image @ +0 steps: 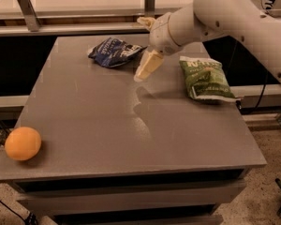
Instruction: Move blue chip bag near orange
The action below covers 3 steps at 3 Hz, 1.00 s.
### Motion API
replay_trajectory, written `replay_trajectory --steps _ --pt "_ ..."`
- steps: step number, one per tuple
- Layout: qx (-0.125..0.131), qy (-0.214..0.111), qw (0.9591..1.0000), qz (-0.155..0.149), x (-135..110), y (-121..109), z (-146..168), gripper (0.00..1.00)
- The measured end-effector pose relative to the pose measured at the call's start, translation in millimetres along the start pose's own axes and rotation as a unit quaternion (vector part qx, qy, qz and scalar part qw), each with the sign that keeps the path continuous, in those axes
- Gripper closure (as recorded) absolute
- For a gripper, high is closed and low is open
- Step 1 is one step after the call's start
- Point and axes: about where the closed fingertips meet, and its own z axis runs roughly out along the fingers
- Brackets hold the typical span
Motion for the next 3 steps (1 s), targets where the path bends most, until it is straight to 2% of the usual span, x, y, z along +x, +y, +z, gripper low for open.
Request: replay_trajectory --steps 2,3 --pt "0.007 0.011 0.9999 0.010 6.7 -10.8 51.6 0.00" --pt "0.012 0.019 0.9996 0.018 13.8 -9.7 65.0 0.18"
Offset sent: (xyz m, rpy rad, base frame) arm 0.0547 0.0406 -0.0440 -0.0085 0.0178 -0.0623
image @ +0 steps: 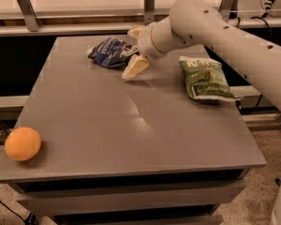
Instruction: Move blue chip bag near orange
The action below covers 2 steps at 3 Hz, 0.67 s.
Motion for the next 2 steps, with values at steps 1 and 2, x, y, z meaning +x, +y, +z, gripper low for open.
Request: replay_trajectory --steps 1,2 --pt "-0.004 0.004 1.0000 -0.004 5.1 8.9 6.3 0.41" --pt "-0.004 0.006 1.0000 -0.004 8.3 13.8 9.0 0.64"
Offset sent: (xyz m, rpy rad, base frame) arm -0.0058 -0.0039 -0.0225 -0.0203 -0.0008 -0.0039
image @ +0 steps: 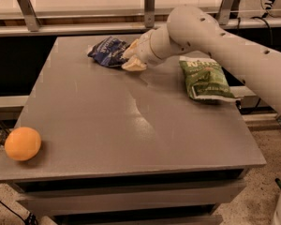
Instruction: Move blue chip bag near orange
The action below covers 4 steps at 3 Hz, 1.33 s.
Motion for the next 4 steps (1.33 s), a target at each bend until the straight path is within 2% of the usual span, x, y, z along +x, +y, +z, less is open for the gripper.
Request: replay_trajectory --steps 1,2,3,4 --pt "0.014 -0.005 0.9996 -0.022 -6.8 0.8 -6.2 0.88" --pt "0.045 -0.006 0.9966 -0.069 -21.0 -2.2 -29.5 1.00" --pt "0.051 -0.013 0.9936 -0.100 -34.9 17.0 -62.1 1.00" --pt "0.036 -0.046 0.9915 -0.116 -50.0 45.0 -79.1 1.00"
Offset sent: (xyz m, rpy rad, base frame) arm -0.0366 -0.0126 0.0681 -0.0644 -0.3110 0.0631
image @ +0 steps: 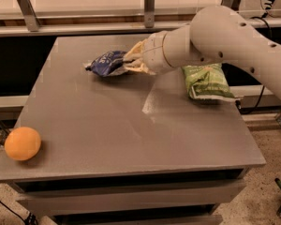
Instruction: Move blue chip bag near orange
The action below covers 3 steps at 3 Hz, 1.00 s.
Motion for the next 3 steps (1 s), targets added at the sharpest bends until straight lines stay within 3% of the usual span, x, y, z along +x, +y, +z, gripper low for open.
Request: replay_trajectory --steps 1,3 --pt "-0.029 -0.054 0.9980 -0.018 -33.0 24.2 1.3 1.00" --pt "-0.083 -0.153 0.9835 -0.049 -89.7 62.3 8.9 1.00"
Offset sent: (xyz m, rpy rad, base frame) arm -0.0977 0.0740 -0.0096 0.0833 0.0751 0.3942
